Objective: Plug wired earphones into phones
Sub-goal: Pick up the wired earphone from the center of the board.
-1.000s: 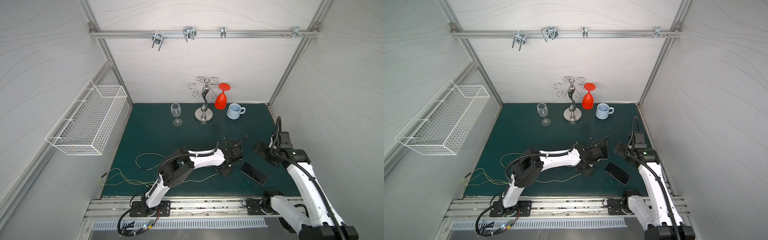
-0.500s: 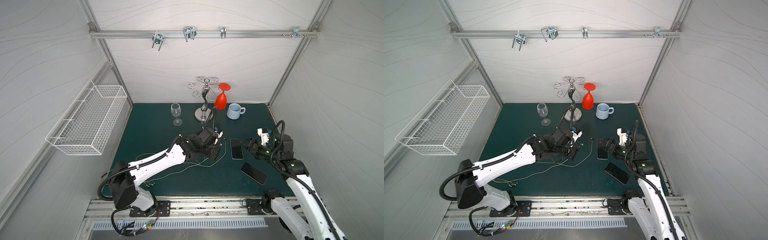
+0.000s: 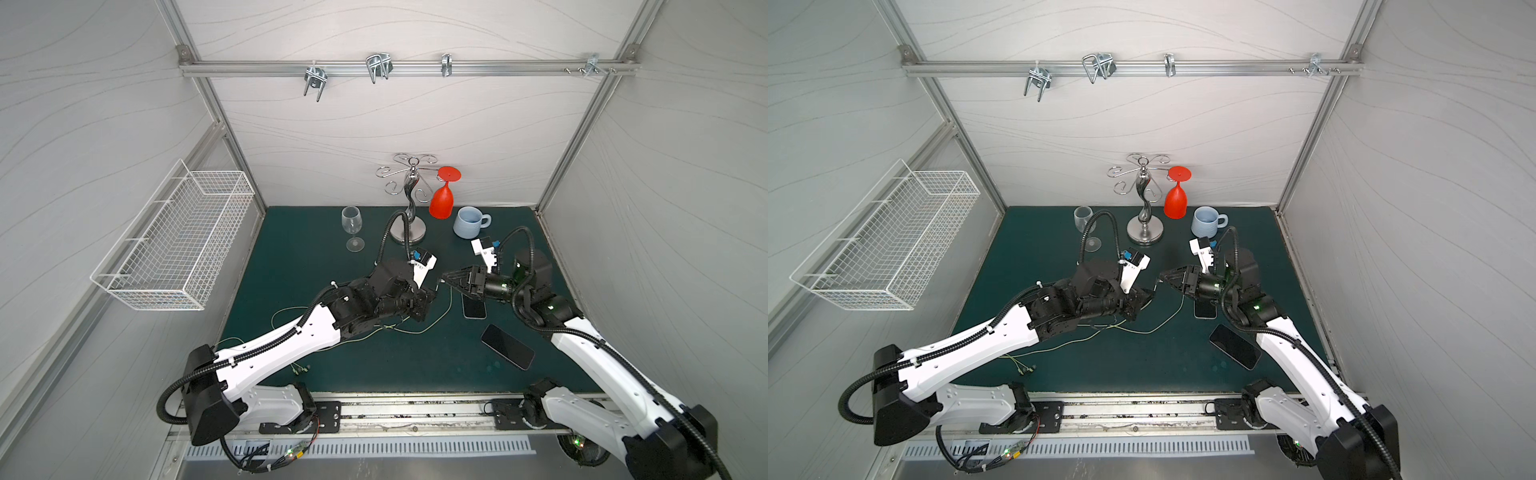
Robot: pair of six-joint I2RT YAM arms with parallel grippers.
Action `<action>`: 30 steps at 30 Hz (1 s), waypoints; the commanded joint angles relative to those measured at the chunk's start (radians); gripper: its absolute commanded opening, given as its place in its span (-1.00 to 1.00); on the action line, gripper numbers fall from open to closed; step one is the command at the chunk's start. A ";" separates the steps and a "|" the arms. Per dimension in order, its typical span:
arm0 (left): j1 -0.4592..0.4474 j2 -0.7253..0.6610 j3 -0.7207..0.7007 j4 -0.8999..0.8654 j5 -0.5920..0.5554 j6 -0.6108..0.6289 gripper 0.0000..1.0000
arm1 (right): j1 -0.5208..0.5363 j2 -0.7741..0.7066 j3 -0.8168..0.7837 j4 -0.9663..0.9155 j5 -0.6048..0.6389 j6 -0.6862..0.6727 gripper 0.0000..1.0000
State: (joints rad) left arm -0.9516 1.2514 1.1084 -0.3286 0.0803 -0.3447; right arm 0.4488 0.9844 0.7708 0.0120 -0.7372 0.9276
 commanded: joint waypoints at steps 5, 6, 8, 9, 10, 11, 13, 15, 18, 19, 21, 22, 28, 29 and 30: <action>0.001 -0.027 0.002 0.040 0.006 0.012 -1.00 | 0.022 -0.007 0.012 0.057 0.012 0.037 -0.51; 0.001 -0.028 0.001 0.040 0.006 0.013 -1.00 | 0.026 -0.004 0.013 0.058 0.011 0.037 -0.51; 0.001 -0.029 0.000 0.039 0.005 0.016 -1.00 | 0.037 0.000 0.021 0.046 0.007 0.030 -0.51; 0.000 -0.030 0.000 0.040 0.005 0.016 -1.00 | 0.042 0.004 0.023 0.043 0.007 0.027 -0.52; 0.001 -0.029 0.001 0.041 0.002 0.016 -1.00 | 0.048 0.005 0.026 0.039 0.009 0.022 -0.53; 0.001 -0.032 0.001 0.043 -0.001 0.016 -1.00 | 0.052 0.007 0.030 0.027 0.011 0.015 -0.55; 0.001 -0.035 -0.004 0.049 -0.004 0.016 -1.00 | 0.057 0.008 0.033 0.012 0.013 0.004 -0.61; 0.000 -0.034 -0.004 0.046 -0.010 0.019 -1.00 | 0.057 0.008 0.033 0.003 0.022 0.000 -0.68; 0.001 -0.036 -0.007 0.045 -0.016 0.021 -1.00 | 0.058 0.002 0.035 0.005 0.028 -0.001 -0.75; 0.000 -0.036 -0.008 0.044 -0.014 0.022 -1.00 | 0.058 0.000 0.036 0.003 0.034 -0.001 -0.79; 0.001 -0.039 -0.012 0.043 -0.012 0.023 -1.00 | 0.059 -0.007 0.037 0.002 0.041 -0.003 -0.89; 0.001 -0.043 -0.014 0.044 -0.009 0.021 -1.00 | 0.059 -0.008 0.038 0.000 0.042 -0.004 -0.95; 0.078 -0.095 -0.046 0.092 0.130 -0.023 -0.12 | 0.060 -0.035 0.039 0.019 0.025 -0.003 -1.00; 0.101 -0.106 -0.051 0.108 0.180 -0.035 -0.07 | 0.060 -0.041 0.039 0.031 0.017 0.001 -1.00; 0.129 -0.119 -0.058 0.132 0.240 -0.051 -0.02 | 0.060 -0.048 0.039 0.043 0.007 0.005 -1.00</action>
State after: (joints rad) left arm -0.8791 1.1759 1.0489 -0.2916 0.1818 -0.3531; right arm 0.5037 0.9699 0.7818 0.0124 -0.7136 0.9199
